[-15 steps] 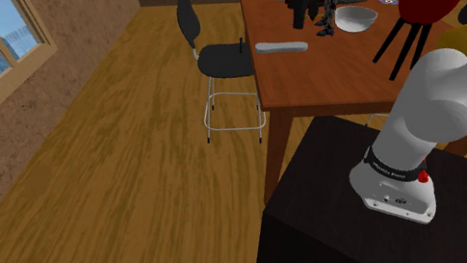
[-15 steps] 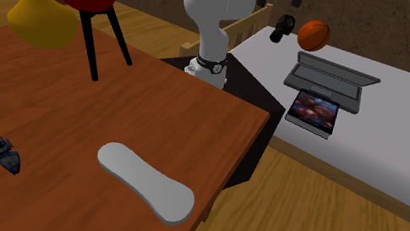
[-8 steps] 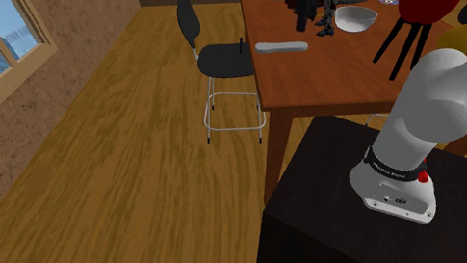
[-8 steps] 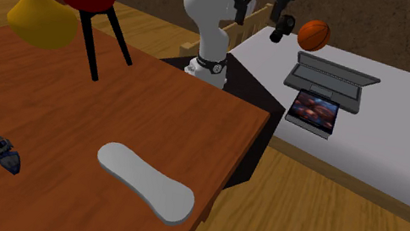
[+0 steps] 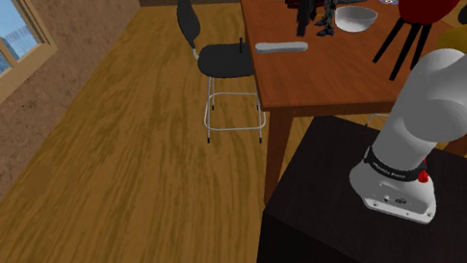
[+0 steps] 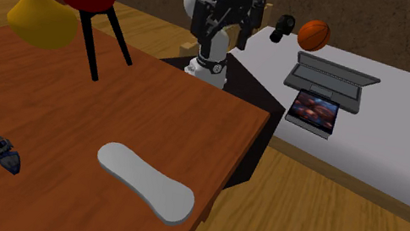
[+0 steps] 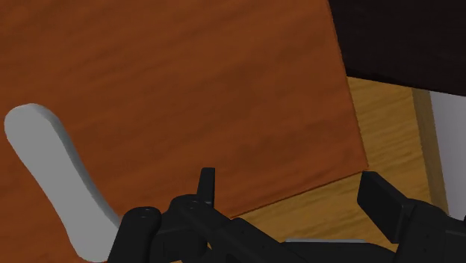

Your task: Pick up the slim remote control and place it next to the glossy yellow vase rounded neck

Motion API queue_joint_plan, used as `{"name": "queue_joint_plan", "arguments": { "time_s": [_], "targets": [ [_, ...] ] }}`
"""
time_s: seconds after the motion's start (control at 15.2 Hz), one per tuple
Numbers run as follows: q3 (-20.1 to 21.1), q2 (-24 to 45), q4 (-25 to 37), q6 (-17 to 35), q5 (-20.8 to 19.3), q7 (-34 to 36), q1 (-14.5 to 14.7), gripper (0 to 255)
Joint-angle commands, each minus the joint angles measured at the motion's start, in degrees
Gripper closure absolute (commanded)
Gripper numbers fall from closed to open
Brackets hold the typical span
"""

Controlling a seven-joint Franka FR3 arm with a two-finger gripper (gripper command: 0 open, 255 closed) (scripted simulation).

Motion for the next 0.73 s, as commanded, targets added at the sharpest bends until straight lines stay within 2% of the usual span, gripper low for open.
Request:
{"name": "queue_joint_plan", "arguments": {
  "time_s": [0.0, 0.33, 0.66],
  "targets": [
    [-3.0, 3.8, 1.3, 3.0, -0.6, -4.5, 0.2, 0],
    [-9.6, 13.6, 5.6, 9.1, 0.6, -15.4, 1.6, 0],
    [-15.4, 25.5, 12.0, 14.1, 6.0, -27.9, 3.0, 0]
  ]
}}
